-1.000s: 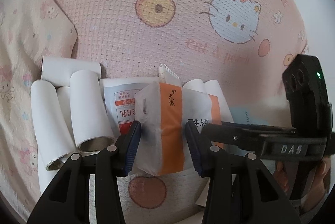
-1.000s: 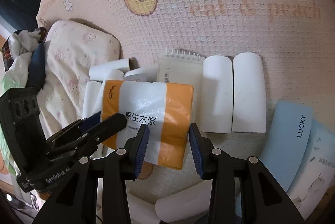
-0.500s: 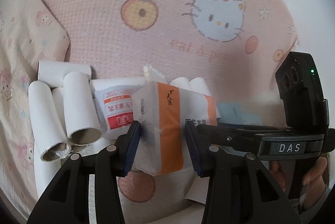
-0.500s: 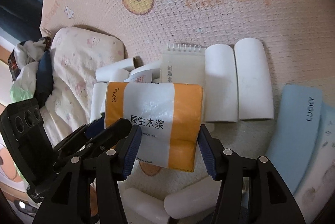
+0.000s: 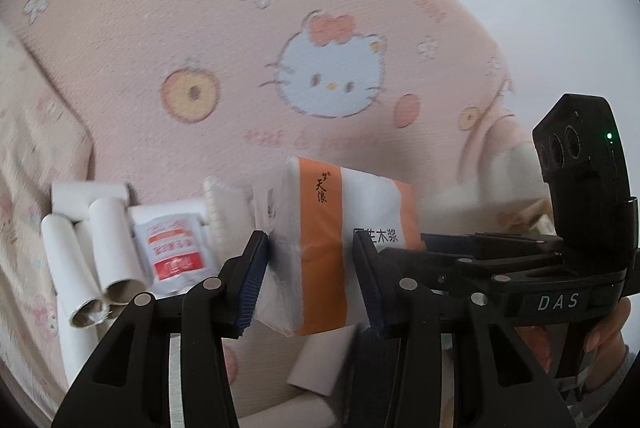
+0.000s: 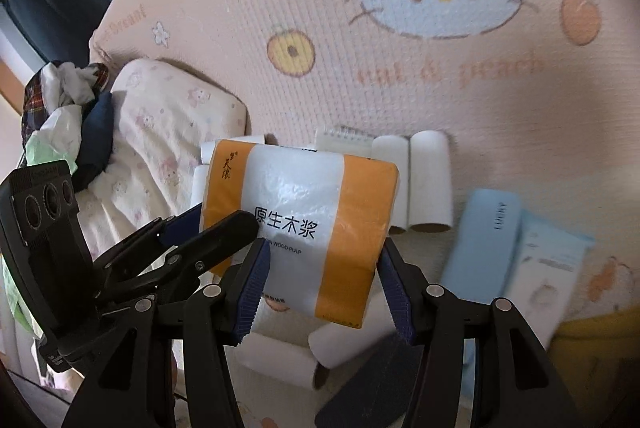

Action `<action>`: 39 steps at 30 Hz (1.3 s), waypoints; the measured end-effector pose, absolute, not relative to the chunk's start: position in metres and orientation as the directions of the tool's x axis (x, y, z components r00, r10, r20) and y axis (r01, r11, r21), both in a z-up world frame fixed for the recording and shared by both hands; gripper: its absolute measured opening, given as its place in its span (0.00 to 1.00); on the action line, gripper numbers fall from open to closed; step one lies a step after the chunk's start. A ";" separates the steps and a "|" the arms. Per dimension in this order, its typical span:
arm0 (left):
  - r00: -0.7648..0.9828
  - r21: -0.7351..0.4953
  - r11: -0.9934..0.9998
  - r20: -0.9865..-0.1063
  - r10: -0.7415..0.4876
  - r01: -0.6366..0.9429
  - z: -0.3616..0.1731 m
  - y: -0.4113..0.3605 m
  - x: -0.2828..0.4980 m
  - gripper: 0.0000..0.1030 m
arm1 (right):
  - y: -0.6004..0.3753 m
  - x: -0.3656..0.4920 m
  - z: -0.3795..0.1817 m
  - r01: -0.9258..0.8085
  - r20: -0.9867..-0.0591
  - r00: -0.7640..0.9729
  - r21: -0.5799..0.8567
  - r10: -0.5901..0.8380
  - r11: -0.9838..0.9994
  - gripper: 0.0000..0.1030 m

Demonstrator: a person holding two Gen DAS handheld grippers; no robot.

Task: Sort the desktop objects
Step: 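Carry the tissue pack with both grippers toward the cardboard box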

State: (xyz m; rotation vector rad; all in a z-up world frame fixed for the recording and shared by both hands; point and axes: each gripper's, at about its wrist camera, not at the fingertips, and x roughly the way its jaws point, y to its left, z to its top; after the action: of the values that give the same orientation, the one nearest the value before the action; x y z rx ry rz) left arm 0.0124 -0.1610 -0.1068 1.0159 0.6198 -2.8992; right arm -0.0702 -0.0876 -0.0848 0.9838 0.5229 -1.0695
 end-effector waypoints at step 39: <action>-0.736 -0.174 -0.950 -0.600 0.312 -0.261 -0.001 0.000 -0.056 0.43 | 0.057 -0.230 0.003 0.870 -0.618 0.344 0.492 -0.707 -0.007 0.51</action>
State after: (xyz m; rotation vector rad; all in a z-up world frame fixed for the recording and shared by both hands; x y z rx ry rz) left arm -0.0558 0.0003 -0.0014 1.1483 0.1358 -3.2507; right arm -0.2304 0.0567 0.0027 0.9571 0.2115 -1.2593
